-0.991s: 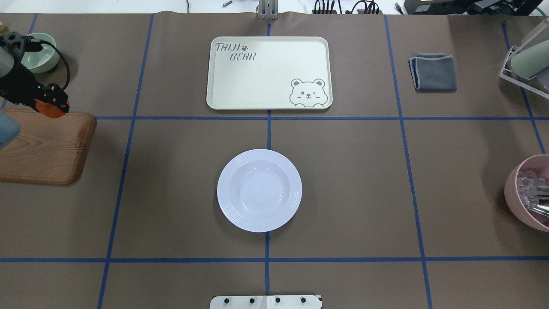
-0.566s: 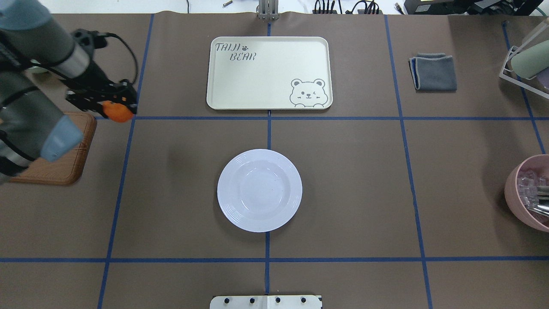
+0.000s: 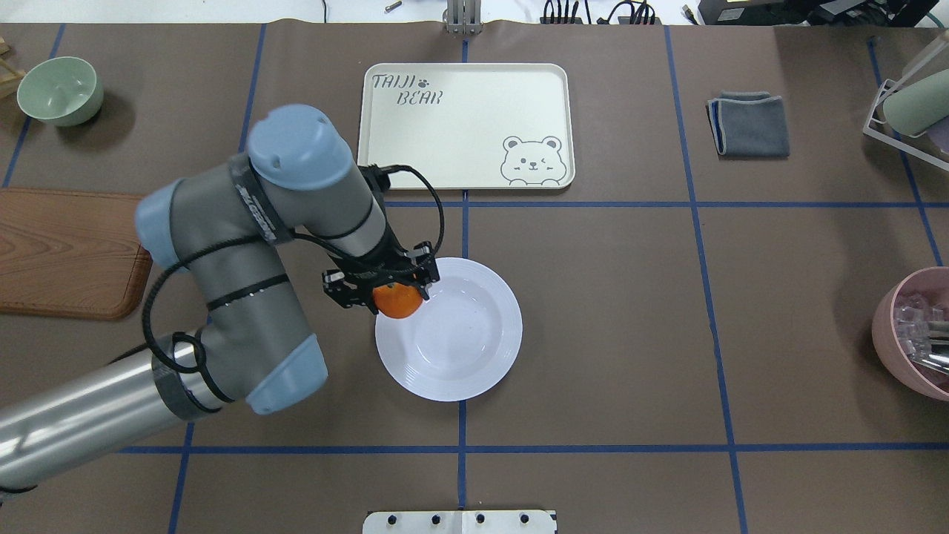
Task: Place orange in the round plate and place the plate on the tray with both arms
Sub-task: 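Carry the orange with the left gripper over the white plate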
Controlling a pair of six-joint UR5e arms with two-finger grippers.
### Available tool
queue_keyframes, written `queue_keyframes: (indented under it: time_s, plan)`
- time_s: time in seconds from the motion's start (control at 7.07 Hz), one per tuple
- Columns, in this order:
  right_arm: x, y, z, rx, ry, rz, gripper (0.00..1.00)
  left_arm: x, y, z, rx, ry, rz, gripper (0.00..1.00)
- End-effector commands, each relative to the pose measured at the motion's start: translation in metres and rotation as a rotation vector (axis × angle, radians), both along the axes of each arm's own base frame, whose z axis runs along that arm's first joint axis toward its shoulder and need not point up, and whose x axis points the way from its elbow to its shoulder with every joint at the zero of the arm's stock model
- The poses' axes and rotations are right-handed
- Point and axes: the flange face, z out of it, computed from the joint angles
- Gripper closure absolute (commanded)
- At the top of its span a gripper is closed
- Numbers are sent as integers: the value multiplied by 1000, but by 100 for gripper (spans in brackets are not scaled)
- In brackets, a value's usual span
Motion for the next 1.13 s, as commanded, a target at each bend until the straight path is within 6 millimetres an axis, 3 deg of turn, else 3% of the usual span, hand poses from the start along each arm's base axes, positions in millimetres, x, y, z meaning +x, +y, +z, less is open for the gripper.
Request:
queue_keyframes:
  time_s: [0.0,0.57,0.99]
  plan:
    - [-1,-1,-1,1,-5,0,0,43,21,-3,-10,-31,15,100]
    - [-2,-1,-1,-1,-8,-1,0,73,7,-14,1,-60,-3,100]
    - [-1,-1,-1,-6,-7,-1,0,80,3,-5,6,-60,1,100]
